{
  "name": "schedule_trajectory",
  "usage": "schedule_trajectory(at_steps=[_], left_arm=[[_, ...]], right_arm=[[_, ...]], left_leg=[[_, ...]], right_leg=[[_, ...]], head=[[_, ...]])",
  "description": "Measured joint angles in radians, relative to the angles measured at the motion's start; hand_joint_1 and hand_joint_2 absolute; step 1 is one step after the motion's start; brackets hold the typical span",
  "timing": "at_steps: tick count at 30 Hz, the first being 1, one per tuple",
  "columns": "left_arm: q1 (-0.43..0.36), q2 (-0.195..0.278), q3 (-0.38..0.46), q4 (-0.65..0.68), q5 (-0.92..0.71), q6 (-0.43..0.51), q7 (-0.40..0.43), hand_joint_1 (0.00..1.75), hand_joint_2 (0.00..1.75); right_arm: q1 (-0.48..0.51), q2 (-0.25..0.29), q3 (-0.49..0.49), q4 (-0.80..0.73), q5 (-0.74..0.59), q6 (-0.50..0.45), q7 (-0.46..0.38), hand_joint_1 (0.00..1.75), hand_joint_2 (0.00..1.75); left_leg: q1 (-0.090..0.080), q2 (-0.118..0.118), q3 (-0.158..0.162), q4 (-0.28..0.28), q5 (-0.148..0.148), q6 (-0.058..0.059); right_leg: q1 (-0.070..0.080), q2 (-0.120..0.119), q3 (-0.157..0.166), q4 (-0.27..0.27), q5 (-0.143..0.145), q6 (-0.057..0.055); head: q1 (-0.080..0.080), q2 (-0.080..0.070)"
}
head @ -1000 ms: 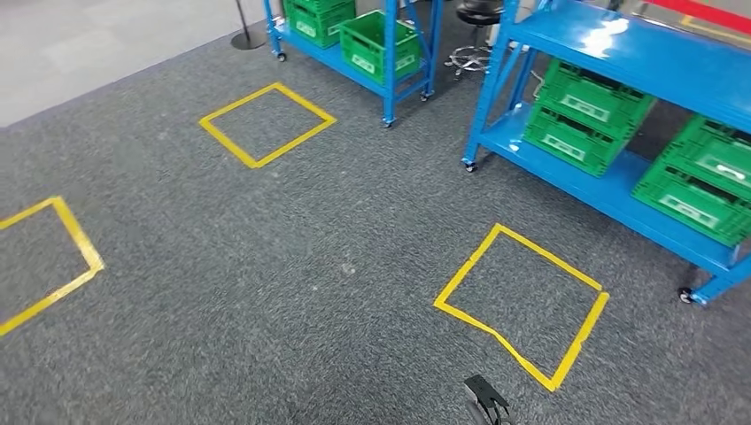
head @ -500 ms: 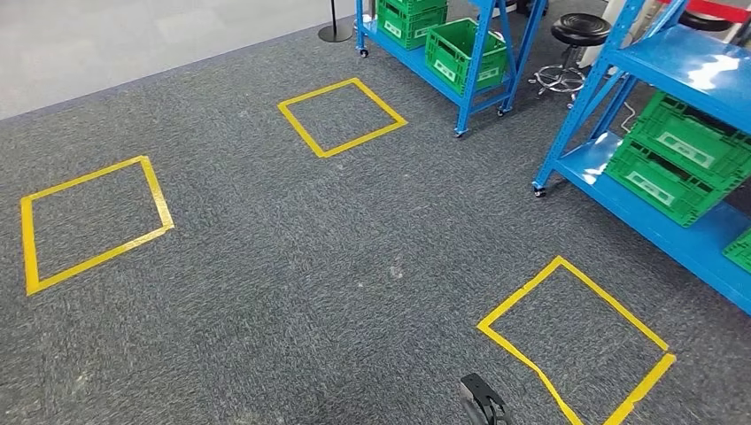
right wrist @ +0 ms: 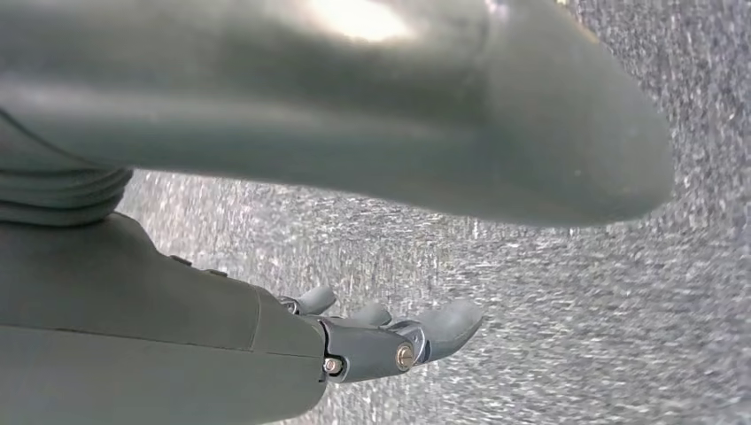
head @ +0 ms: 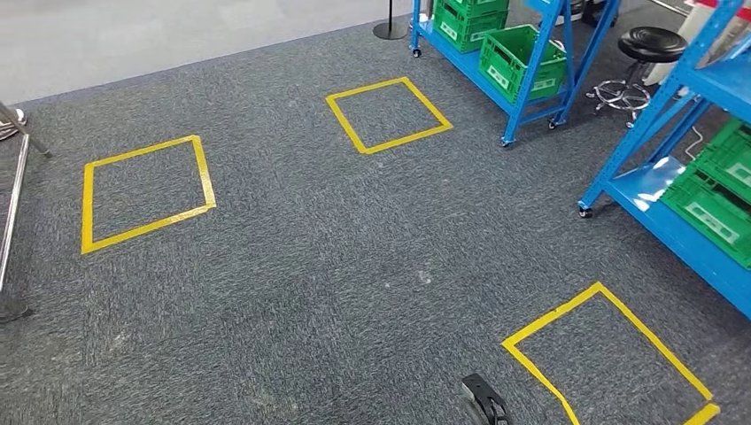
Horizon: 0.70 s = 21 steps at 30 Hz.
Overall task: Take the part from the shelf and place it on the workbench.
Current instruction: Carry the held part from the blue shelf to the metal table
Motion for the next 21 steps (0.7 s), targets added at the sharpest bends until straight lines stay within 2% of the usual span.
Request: schedule_trajectory(at_steps=[2,3,4,6,7,8,9,10,11,12,14,15,16,17,18,19,21], left_arm=[[0.001,0.004,0.000,-0.002,0.002,0.000,0.000,1.75,1.75],[0.002,0.006,0.000,-0.003,0.002,0.002,0.000,1.75,1.75],[0.001,0.007,0.000,-0.005,0.002,0.004,0.000,1.75,1.75],[0.001,0.002,0.000,-0.008,0.002,0.008,-0.001,1.75,1.75],[0.003,-0.002,-0.001,-0.009,0.002,0.008,-0.001,1.75,1.75],[0.007,-0.005,-0.001,-0.009,0.002,0.009,0.000,1.75,1.75],[0.011,-0.007,-0.002,-0.009,0.002,0.009,0.000,1.75,1.75],[0.014,-0.008,-0.003,-0.009,0.002,0.010,0.000,1.75,1.75],[0.015,-0.008,-0.003,-0.009,0.002,0.011,0.000,1.75,1.75],[0.016,-0.007,-0.003,-0.010,0.002,0.011,0.000,1.75,1.75],[0.017,-0.007,-0.003,-0.011,0.002,0.014,0.000,1.75,1.75],[0.018,-0.006,-0.003,-0.012,0.003,0.015,0.000,1.75,1.75],[0.019,-0.004,-0.002,-0.012,0.003,0.016,0.000,1.75,1.75],[0.021,0.000,-0.002,-0.012,0.003,0.017,0.000,1.75,1.75],[0.023,0.006,-0.001,-0.013,0.003,0.017,0.000,1.75,1.75],[0.023,0.013,0.000,-0.013,0.004,0.017,0.000,1.75,1.75],[0.019,0.021,0.001,-0.013,0.004,0.016,0.000,1.75,1.75]], right_arm=[[-0.002,0.000,0.000,0.000,0.000,0.000,0.000,0.00,0.00],[-0.003,0.000,0.000,0.000,-0.001,0.000,0.000,0.00,0.00],[-0.004,0.000,0.000,0.000,-0.001,0.000,0.000,0.00,0.00],[-0.002,0.000,0.000,0.000,-0.002,0.000,-0.001,0.00,0.00],[-0.001,0.000,0.000,0.000,-0.002,0.001,0.000,0.00,0.00],[0.001,0.000,0.000,0.000,-0.001,0.001,0.000,0.00,0.00],[0.002,0.000,0.000,0.000,-0.001,0.001,0.000,0.00,0.00],[0.003,0.000,0.000,0.000,-0.001,0.001,0.000,0.00,0.00],[0.003,0.000,0.000,0.000,-0.001,0.001,-0.001,0.00,0.00],[0.003,0.000,0.000,0.000,-0.001,0.001,-0.001,0.00,0.00],[0.002,-0.001,0.000,0.000,0.000,0.001,-0.001,0.00,0.00],[0.002,-0.001,0.000,0.000,0.001,0.001,-0.001,0.00,0.00],[0.002,-0.001,0.000,0.000,0.002,0.001,-0.001,0.00,0.00],[0.000,-0.001,0.000,0.000,0.003,0.001,-0.001,0.00,0.00],[-0.002,-0.001,0.000,0.000,0.003,0.000,-0.001,0.00,0.00],[-0.003,0.000,0.000,0.000,0.005,0.000,-0.001,0.00,0.00],[-0.003,0.000,0.000,0.000,0.008,0.000,-0.001,0.00,0.00]], left_leg=[[-0.002,-0.026,-0.001,-0.003,0.000,0.017],[-0.001,-0.040,-0.001,-0.004,0.002,0.022],[0.002,-0.054,-0.001,-0.005,0.003,0.028],[0.006,-0.080,0.000,-0.006,0.005,0.039],[0.006,-0.094,0.000,-0.006,0.005,0.042],[0.006,-0.109,-0.001,-0.006,0.005,0.044],[0.005,-0.125,-0.001,-0.005,0.005,0.044],[0.005,-0.141,-0.001,-0.004,0.005,0.044],[0.005,-0.157,-0.001,-0.003,0.005,0.043],[0.006,-0.171,-0.001,-0.003,0.006,0.042],[0.007,-0.199,-0.005,-0.002,0.008,0.033],[0.009,-0.212,-0.007,-0.003,0.009,0.026],[0.010,-0.224,-0.009,-0.005,0.011,0.019],[0.013,-0.238,-0.012,-0.008,0.014,0.010],[0.014,-0.238,-0.014,-0.008,0.015,0.004],[0.012,-0.219,-0.021,0.001,0.009,-0.001],[0.009,-0.150,-0.055,0.071,-0.033,-0.007]], right_leg=[[0.002,-0.024,0.006,-0.001,-0.006,0.010],[0.000,-0.016,0.007,0.004,-0.012,0.016],[-0.003,0.008,0.002,0.022,-0.024,0.022],[-0.009,0.077,-0.039,0.112,-0.071,0.031],[-0.010,0.097,-0.073,0.176,-0.098,0.033],[-0.011,0.106,-0.106,0.235,-0.116,0.033],[-0.010,0.111,-0.129,0.268,-0.118,0.032],[-0.010,0.114,-0.135,0.267,-0.102,0.030],[-0.010,0.120,-0.122,0.228,-0.069,0.027],[-0.011,0.137,-0.095,0.162,-0.030,0.023],[-0.013,0.185,-0.044,0.045,0.016,0.017],[-0.012,0.198,-0.031,0.017,0.021,0.016],[-0.011,0.198,-0.028,0.009,0.019,0.014],[-0.009,0.184,-0.025,0.005,0.022,0.011],[-0.009,0.170,-0.021,0.001,0.025,0.005],[-0.011,0.158,-0.018,-0.005,0.028,-0.002],[-0.012,0.129,-0.012,-0.015,0.033,-0.013]], head=[[0.002,0.000],[0.002,0.000],[0.003,0.000],[0.006,0.000],[0.007,0.000],[0.008,0.000],[0.008,0.000],[0.008,0.000],[0.008,0.000],[0.008,0.000],[0.008,0.000],[0.009,0.000],[0.009,0.000],[0.010,0.000],[0.009,0.000],[0.008,0.000],[0.003,0.000]])
